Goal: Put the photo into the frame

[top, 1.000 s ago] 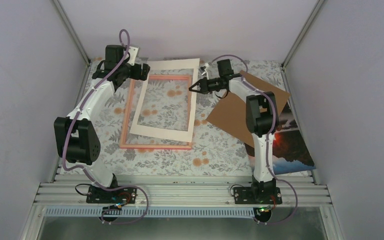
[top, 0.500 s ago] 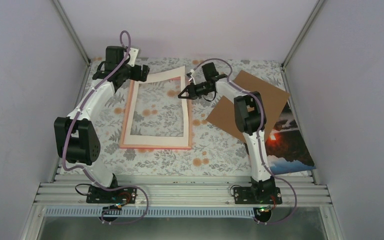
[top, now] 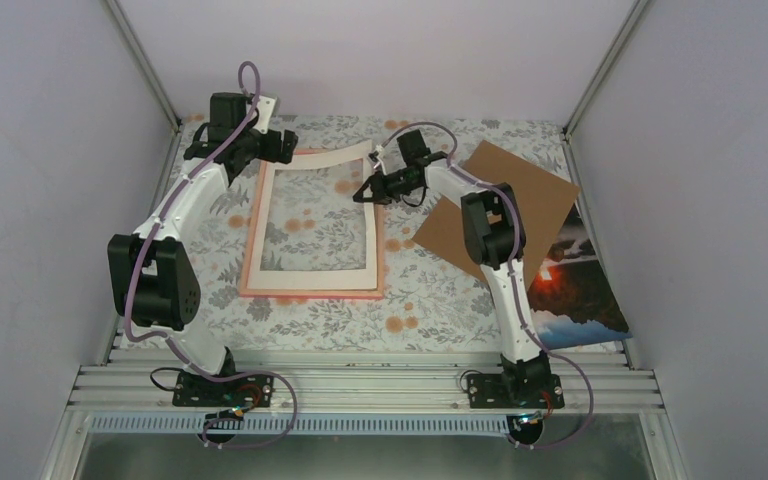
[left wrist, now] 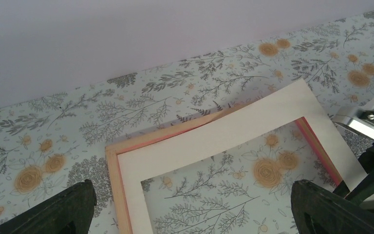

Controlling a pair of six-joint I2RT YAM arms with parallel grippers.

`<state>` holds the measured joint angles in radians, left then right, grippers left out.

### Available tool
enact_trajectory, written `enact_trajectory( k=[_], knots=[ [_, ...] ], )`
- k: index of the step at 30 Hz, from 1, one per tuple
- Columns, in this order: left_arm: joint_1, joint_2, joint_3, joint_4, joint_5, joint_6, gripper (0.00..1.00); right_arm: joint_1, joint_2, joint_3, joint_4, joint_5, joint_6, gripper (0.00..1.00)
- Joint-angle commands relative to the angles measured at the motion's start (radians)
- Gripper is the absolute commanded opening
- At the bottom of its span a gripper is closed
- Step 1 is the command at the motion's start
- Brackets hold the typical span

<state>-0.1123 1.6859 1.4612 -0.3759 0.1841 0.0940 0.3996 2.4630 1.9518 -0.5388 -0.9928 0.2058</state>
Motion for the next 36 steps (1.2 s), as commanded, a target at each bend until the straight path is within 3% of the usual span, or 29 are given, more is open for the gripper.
enact_trajectory(
  k=[1,13,20,24,30,36],
  knots=[
    [0.01,-0.028,-0.013,0.01,0.0,0.004,0.99,0.022,0.003,0.024,0.006,0.053,0.018,0.27],
    [0.013,-0.03,-0.023,0.011,0.003,-0.002,0.99,0.028,-0.111,-0.02,-0.025,0.232,0.04,0.82],
    [0.013,-0.022,-0.013,0.011,0.001,-0.002,0.99,0.031,-0.175,-0.07,-0.052,0.304,0.031,0.94],
    [0.015,-0.019,-0.011,0.008,-0.006,0.001,0.99,0.031,-0.195,-0.091,-0.076,0.318,-0.005,0.92],
    [0.023,-0.017,-0.017,-0.002,-0.002,0.0,0.99,0.038,-0.188,-0.148,-0.072,0.231,-0.007,0.7],
    [0.029,-0.026,-0.031,-0.002,-0.001,0.004,0.99,0.044,-0.186,-0.166,-0.074,0.245,-0.005,0.72]
  ],
)
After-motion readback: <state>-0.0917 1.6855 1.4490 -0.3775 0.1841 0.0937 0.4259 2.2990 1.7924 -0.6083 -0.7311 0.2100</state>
